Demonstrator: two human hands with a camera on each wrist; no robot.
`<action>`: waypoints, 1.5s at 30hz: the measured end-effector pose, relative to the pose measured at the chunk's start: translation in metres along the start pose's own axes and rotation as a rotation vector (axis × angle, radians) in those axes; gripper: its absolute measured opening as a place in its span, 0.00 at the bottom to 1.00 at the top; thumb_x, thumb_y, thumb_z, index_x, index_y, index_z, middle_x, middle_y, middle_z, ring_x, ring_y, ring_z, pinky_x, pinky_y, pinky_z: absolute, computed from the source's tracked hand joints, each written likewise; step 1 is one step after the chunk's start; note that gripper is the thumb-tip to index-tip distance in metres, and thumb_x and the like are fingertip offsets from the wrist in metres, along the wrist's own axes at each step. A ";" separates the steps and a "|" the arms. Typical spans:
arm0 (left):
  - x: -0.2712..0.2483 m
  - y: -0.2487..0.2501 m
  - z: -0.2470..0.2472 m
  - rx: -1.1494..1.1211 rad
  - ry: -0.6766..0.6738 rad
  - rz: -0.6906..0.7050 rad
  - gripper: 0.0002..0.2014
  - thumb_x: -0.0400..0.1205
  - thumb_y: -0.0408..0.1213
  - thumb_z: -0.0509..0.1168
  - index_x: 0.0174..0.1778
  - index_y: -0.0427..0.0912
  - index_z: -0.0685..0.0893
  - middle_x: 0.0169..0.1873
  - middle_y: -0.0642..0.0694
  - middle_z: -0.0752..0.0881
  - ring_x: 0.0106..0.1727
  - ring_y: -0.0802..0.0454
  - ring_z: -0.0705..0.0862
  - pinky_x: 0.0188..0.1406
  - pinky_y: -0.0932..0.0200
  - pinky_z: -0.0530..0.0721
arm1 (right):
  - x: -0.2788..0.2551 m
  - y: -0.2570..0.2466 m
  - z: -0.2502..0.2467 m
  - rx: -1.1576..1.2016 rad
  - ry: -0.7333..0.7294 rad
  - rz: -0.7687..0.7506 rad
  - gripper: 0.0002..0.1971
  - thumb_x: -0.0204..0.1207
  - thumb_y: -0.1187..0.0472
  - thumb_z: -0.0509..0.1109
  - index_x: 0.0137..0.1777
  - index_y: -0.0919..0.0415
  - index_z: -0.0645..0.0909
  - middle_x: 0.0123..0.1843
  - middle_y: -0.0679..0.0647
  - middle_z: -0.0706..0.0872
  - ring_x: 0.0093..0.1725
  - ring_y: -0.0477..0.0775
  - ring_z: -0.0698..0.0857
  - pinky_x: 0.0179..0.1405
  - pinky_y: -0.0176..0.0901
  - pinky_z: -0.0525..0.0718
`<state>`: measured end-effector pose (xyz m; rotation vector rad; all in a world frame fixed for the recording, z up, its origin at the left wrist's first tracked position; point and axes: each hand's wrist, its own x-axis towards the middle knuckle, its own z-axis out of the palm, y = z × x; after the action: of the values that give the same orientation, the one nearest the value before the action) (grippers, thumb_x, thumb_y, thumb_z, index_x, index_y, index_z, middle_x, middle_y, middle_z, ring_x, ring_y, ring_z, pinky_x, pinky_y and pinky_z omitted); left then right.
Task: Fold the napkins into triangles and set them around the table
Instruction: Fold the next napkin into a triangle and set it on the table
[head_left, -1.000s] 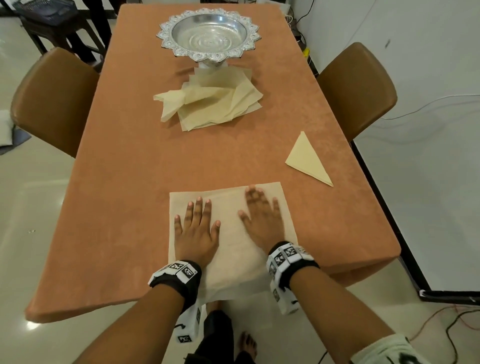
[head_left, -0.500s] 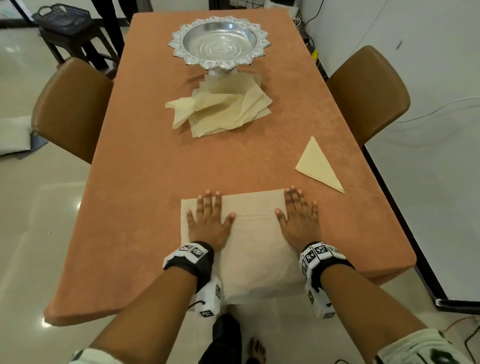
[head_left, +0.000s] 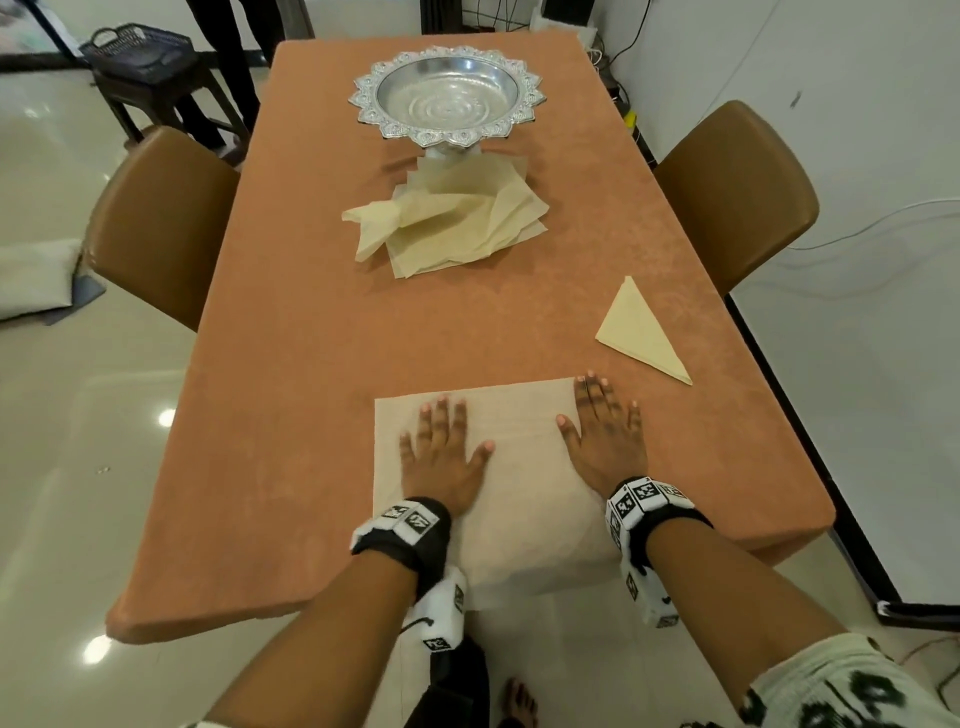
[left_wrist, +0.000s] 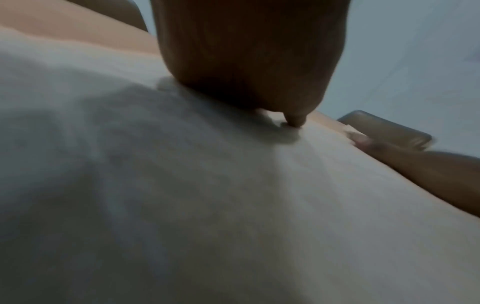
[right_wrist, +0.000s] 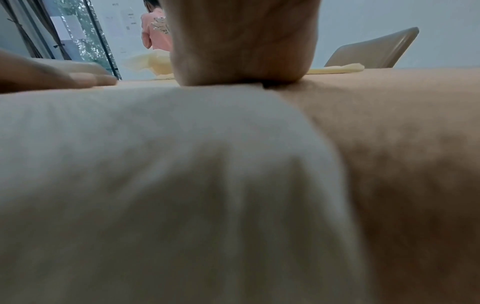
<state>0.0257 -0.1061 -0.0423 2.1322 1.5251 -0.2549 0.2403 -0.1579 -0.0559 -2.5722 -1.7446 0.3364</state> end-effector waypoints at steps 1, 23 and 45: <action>0.000 -0.022 -0.005 -0.026 0.024 -0.075 0.34 0.85 0.62 0.39 0.83 0.53 0.34 0.82 0.50 0.31 0.83 0.48 0.33 0.79 0.39 0.34 | -0.001 0.000 -0.001 -0.001 -0.003 -0.002 0.39 0.75 0.35 0.29 0.84 0.53 0.46 0.86 0.49 0.45 0.84 0.50 0.44 0.80 0.61 0.43; 0.001 -0.039 -0.021 0.071 -0.019 0.071 0.34 0.85 0.63 0.42 0.84 0.56 0.39 0.83 0.48 0.35 0.84 0.46 0.35 0.80 0.38 0.40 | -0.003 -0.041 -0.013 0.014 -0.282 -0.189 0.34 0.84 0.38 0.44 0.83 0.48 0.35 0.84 0.48 0.32 0.83 0.49 0.36 0.79 0.62 0.37; -0.082 -0.006 0.048 -0.009 0.257 0.146 0.33 0.80 0.58 0.28 0.83 0.53 0.37 0.80 0.55 0.34 0.82 0.55 0.34 0.78 0.46 0.31 | -0.113 -0.059 0.018 0.145 -0.012 -0.209 0.33 0.79 0.42 0.37 0.84 0.54 0.46 0.84 0.47 0.46 0.83 0.46 0.46 0.79 0.56 0.38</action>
<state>-0.0029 -0.1968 -0.0497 2.3276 1.4916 0.0803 0.1429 -0.2418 -0.0469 -2.2702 -1.8946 0.4534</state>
